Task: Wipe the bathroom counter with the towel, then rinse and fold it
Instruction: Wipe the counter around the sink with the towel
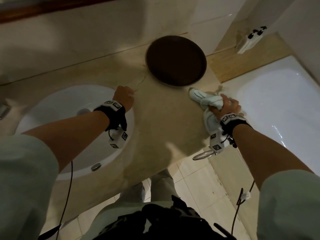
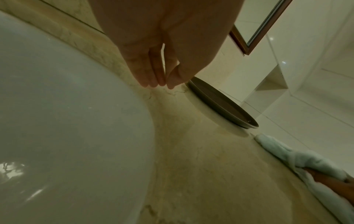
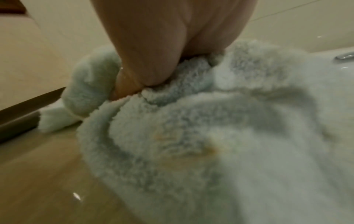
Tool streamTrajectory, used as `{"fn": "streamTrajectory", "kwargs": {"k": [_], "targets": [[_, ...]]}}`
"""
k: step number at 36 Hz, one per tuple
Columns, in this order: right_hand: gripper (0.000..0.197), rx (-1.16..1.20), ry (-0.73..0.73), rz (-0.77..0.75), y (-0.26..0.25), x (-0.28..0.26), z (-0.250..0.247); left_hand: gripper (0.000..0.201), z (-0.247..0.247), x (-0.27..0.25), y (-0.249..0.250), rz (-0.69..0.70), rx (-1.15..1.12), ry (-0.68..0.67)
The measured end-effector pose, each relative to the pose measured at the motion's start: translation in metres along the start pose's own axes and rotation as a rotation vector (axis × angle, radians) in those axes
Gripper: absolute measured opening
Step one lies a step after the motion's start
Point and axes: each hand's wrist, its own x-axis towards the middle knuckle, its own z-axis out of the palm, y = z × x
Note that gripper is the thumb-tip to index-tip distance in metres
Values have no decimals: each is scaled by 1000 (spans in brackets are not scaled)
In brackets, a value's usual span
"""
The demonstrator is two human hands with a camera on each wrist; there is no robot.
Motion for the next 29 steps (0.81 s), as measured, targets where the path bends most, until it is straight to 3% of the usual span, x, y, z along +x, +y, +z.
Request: {"fn": "streamTrajectory", "kwargs": {"k": [8,21,29], "targets": [[87,90,-26,78,-32,-13,11,29,10,-1,0,29,47,-31],[82,-53,23,-221,-106,-79,47,28,10,-6,-5,66,48,-22],[88,-79,-120,-335,-135,-108,49,28,8,-14,-9,93,0,10]]}}
